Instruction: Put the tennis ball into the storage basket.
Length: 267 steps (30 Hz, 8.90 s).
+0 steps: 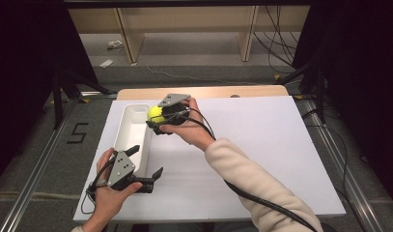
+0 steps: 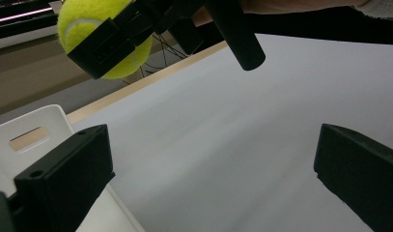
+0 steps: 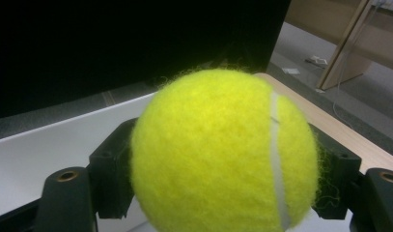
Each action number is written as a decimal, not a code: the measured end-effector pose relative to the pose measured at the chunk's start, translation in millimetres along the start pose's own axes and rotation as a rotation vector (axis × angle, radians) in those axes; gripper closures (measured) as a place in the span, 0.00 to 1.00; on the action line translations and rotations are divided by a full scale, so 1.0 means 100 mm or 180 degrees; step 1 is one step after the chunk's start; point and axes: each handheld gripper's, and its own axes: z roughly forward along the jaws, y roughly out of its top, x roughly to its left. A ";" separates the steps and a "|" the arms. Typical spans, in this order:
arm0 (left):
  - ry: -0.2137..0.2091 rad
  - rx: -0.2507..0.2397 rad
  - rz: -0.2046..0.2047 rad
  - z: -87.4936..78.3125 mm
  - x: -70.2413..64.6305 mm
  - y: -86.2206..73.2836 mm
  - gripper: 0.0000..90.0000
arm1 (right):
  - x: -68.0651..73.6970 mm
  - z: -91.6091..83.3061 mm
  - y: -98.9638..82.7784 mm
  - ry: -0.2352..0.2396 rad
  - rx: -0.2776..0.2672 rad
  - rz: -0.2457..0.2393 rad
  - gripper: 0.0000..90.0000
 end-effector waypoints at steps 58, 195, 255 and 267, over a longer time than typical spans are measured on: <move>0.0006 -0.0024 -0.0011 -0.01 -0.01 0.00 0.00 | 0.12 0.34 0.18 0.0096 0.0055 -0.0002 0.30; 0.0020 -0.0040 -0.0038 -0.03 0.01 0.00 0.00 | 0.21 0.81 0.25 0.0203 0.0165 0.0108 0.30; 0.0011 -0.0033 -0.0021 -0.03 0.00 0.00 0.00 | 0.34 1.07 0.06 0.0285 0.0516 0.0048 0.28; 0.0008 -0.0023 -0.0017 -0.03 0.00 0.00 0.00 | 0.32 1.00 0.15 0.0198 0.0480 0.0020 0.18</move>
